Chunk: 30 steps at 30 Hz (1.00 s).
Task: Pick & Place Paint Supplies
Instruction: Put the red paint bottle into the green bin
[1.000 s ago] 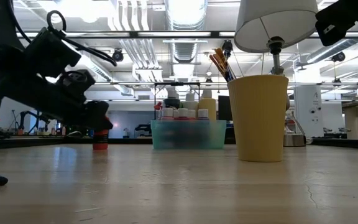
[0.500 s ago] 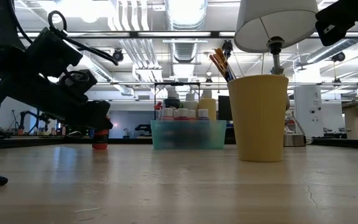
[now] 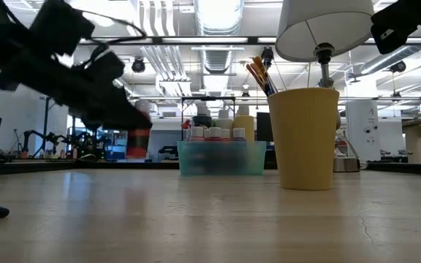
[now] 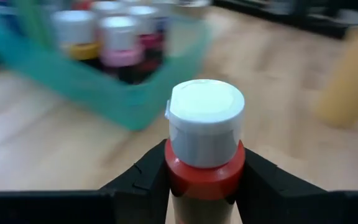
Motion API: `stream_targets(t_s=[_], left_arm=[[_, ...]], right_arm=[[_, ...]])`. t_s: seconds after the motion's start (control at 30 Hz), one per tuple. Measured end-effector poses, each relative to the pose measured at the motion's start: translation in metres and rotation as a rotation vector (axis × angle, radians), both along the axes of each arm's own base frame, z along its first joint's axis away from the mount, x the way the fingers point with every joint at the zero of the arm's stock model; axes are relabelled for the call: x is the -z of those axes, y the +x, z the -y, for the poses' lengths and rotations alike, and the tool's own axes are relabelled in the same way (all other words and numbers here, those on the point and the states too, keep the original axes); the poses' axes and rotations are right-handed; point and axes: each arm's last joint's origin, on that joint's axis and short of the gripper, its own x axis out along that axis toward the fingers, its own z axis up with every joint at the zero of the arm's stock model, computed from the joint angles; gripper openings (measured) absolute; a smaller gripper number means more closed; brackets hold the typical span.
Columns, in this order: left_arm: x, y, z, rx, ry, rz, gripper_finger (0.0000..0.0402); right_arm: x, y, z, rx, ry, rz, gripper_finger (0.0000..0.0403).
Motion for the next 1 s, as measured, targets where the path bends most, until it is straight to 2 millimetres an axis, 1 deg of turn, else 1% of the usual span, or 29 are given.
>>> stream_targets(t_s=[0.13, 0.3, 0.4, 0.5, 0.63, 0.73, 0.83, 0.93, 1.0], left_arm=[[-0.026, 0.008, 0.005, 0.137, -0.059, -0.012, 0.0142], [-0.060, 0.021, 0.007, 0.159, -0.063, -0.145, 0.0142], [-0.081, 0.031, 0.008, 0.173, -0.036, -0.185, 0.0142], [-0.099, 0.041, 0.011, 0.230, -0.020, -0.192, 0.0142], [-0.122, 0.050, 0.013, 0.285, 0.009, -0.154, 0.0142], [-0.131, 0.055, 0.014, 0.310, 0.024, -0.137, 0.0142], [-0.136, 0.060, 0.015, 0.316, 0.037, -0.128, 0.0142], [-0.139, 0.067, 0.015, 0.323, 0.053, -0.126, 0.0142], [-0.140, 0.071, 0.016, 0.333, 0.060, -0.116, 0.0142]], right_arm=[[0.000, 0.000, 0.000, 0.000, 0.000, 0.000, 0.0008], [0.000, 0.000, 0.000, 0.000, 0.000, 0.001, 0.0008], [0.000, 0.000, 0.000, 0.001, 0.003, 0.003, 0.0008], [0.000, 0.000, 0.000, 0.000, 0.001, 0.003, 0.0008], [-0.002, 0.001, 0.000, 0.000, 0.007, 0.024, 0.0008], [-0.009, 0.002, -0.001, 0.007, 0.058, 0.093, 0.0008], [-0.020, 0.005, -0.001, 0.003, 0.097, 0.209, 0.0008], [-0.026, 0.014, -0.004, -0.017, 0.058, 0.305, 0.0008], [-0.028, 0.023, -0.007, -0.016, 0.003, 0.324, 0.0008]])
